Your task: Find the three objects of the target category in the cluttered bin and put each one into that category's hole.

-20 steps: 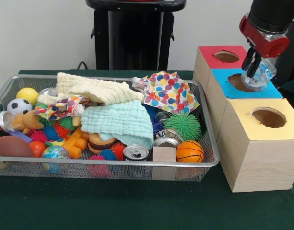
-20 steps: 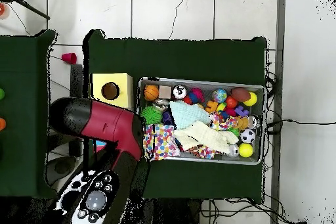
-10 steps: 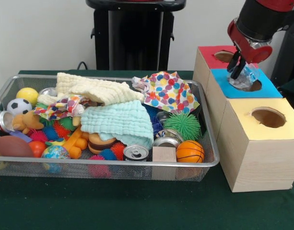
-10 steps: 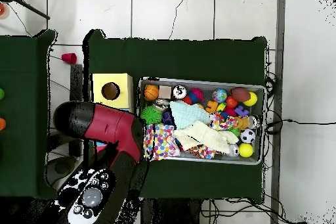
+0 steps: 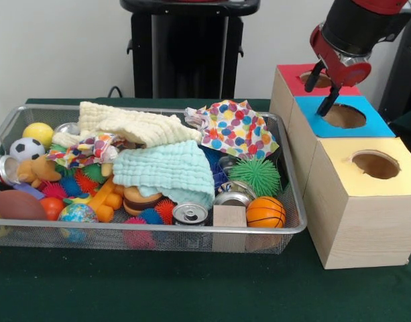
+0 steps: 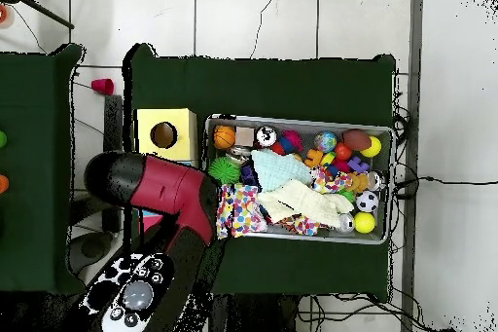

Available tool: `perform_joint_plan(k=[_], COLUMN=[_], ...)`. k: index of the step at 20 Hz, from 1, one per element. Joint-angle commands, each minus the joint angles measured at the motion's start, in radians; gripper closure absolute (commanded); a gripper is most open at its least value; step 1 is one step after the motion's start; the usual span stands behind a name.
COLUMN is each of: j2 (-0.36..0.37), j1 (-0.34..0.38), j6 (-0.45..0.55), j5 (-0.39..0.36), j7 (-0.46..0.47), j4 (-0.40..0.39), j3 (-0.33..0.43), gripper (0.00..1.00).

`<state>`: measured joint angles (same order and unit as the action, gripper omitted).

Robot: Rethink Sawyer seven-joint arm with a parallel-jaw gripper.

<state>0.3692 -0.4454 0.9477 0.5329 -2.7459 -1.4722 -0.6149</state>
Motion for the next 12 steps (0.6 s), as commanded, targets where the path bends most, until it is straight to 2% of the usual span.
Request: perform_joint_plan(k=[1,5,7,9,12], j2=[-0.057,-0.037,-0.032,-0.036,-0.061], j1=[0.004,0.015,0.022,0.062,0.122], j6=[0.021,0.045,0.076,0.082,0.022], j5=[0.004,0.004,-0.010,-0.046,-0.069], j7=[-0.283,-0.268,-0.260,-0.193,-0.119], j4=[-0.095,-0.089,-0.062,-0.019,0.029], j3=[0.043,0.042,0.026,0.013,0.010], gripper=[0.00,0.00,0.00,0.00,0.00])
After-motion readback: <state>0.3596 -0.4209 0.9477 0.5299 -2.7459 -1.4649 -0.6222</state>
